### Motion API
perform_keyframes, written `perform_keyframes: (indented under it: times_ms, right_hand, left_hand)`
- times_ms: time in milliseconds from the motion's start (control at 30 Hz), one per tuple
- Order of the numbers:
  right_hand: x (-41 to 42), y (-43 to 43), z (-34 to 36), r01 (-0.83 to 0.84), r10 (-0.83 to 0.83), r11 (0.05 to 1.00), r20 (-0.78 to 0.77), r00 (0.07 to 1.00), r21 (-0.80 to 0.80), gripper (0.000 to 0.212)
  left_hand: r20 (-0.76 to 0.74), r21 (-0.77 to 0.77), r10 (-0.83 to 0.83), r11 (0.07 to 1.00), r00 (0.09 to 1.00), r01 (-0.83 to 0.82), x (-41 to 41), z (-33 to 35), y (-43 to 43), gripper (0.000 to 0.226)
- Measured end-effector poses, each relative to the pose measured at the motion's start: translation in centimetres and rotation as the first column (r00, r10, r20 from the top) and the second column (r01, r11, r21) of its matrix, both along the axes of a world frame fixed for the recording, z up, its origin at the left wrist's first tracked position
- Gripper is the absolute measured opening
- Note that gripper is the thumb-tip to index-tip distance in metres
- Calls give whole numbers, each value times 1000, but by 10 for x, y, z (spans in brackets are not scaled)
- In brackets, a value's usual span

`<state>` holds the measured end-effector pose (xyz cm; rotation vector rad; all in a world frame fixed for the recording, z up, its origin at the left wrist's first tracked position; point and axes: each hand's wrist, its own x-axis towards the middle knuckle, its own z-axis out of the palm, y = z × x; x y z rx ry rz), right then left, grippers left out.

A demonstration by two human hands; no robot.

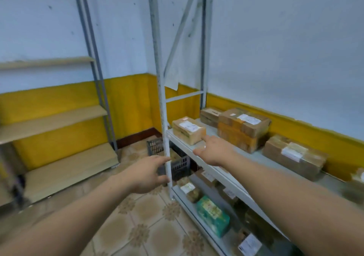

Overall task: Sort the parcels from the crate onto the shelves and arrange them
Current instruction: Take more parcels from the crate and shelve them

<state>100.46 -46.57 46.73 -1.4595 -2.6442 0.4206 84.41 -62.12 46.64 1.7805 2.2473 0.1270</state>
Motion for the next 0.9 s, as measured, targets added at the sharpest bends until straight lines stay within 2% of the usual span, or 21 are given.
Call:
perform_keyframes:
  times_ms: [233, 333, 467, 633, 900]
  right_hand:
    - [-143, 30, -20, -157, 158, 987, 41, 987, -31, 67]
    - [-197, 62, -36, -209, 211, 976, 34, 977, -52, 61]
    - [-273, 119, -58, -253, 256, 965, 42, 966, -66, 69]
    - [-362, 179, -69, -340, 347, 935, 70, 935, -96, 68]
    - [-499, 250, -91, -333, 345, 937, 128, 930, -105, 73]
  left_hand:
    - [72, -24, 84, 996, 994, -82, -111, -31, 18, 70]
    - [54, -66, 106, 993, 993, -102, -152, -49, 45, 71]
    - [67, -103, 161, 983, 985, -153, -214, -60, 94, 70]
    - [50, -120, 230, 967, 972, -223, -296, -65, 144, 68]
    - [-14, -158, 190, 969, 982, -190, -437, -85, 210, 69]
